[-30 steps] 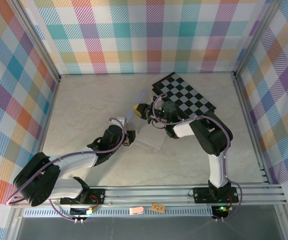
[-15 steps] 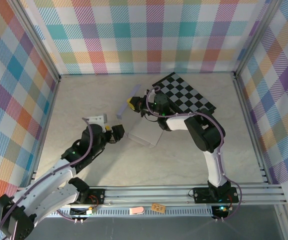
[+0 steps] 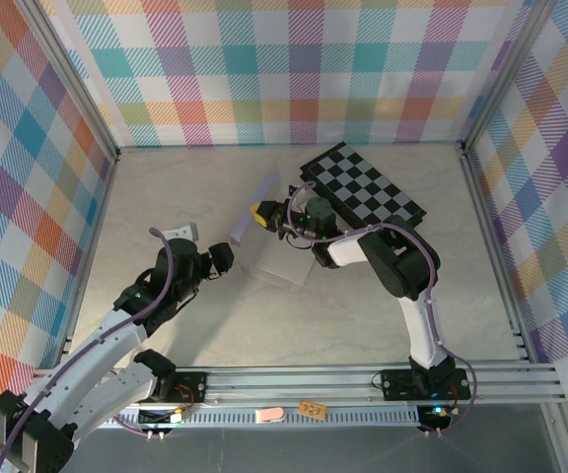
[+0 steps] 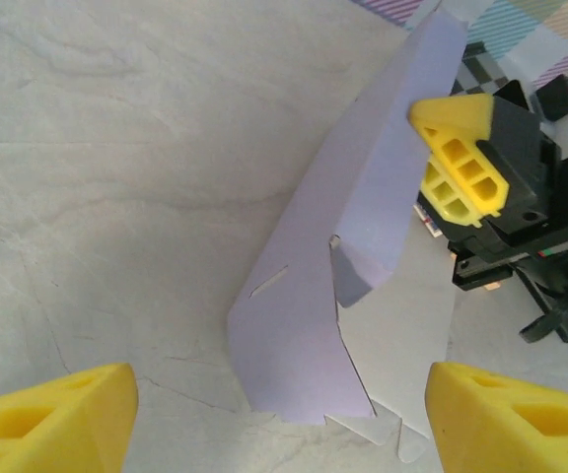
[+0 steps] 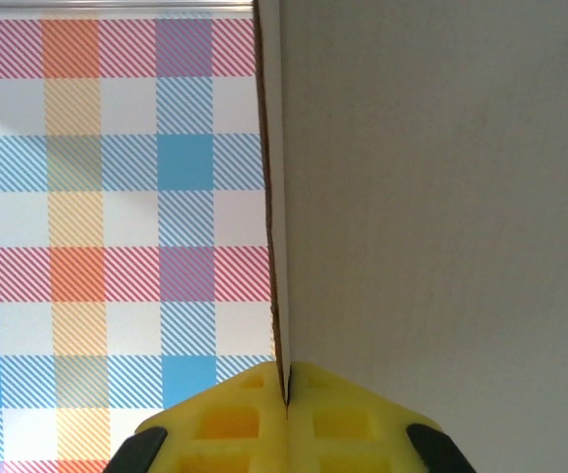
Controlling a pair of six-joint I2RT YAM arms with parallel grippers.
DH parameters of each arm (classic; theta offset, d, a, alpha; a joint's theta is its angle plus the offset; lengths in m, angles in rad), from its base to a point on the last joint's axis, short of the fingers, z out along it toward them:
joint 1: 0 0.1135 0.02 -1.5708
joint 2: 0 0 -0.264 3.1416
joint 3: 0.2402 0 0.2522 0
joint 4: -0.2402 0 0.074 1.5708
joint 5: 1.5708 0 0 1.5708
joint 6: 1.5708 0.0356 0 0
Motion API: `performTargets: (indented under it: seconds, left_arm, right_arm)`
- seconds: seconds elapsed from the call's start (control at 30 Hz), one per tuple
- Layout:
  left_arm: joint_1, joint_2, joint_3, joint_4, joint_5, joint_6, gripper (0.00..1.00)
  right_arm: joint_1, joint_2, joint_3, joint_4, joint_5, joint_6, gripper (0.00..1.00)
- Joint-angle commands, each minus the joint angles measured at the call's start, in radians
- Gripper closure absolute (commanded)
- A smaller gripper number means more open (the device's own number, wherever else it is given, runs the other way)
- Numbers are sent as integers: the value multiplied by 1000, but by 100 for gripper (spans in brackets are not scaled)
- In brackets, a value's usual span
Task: Fold the paper box
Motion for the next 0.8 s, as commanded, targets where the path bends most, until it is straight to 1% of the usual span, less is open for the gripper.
performTargets:
  seconds: [0.0, 0.13, 0.27, 0.47, 0.57, 0.67, 0.77]
  left_arm:
    - [8, 20, 10, -22, 40, -3, 26]
    - [8, 13, -46, -14, 52, -17, 31]
    - [9, 2, -77, -2, 48, -24, 32]
    - [9, 29, -101, -3, 49, -9, 35]
    - [18, 25, -132, 9, 26, 35, 38]
    - [64, 61, -146, 63, 78, 85, 42]
    - [107, 123, -159, 124, 138, 110, 47]
  right_arm:
    - [-2, 24, -64, -25, -48, -46, 100]
    - [-13, 5, -101, -69, -69, -87, 100]
    - [-24, 1, -145, -77, -77, -100, 100]
    - [-27, -5, -104, -183, -84, -121, 100]
    - [-27, -12, -64, -241, -89, -124, 100]
    - [-26, -15, -26, -299, -98, -132, 100]
    - [-26, -14, -9, -317, -97, -130, 100]
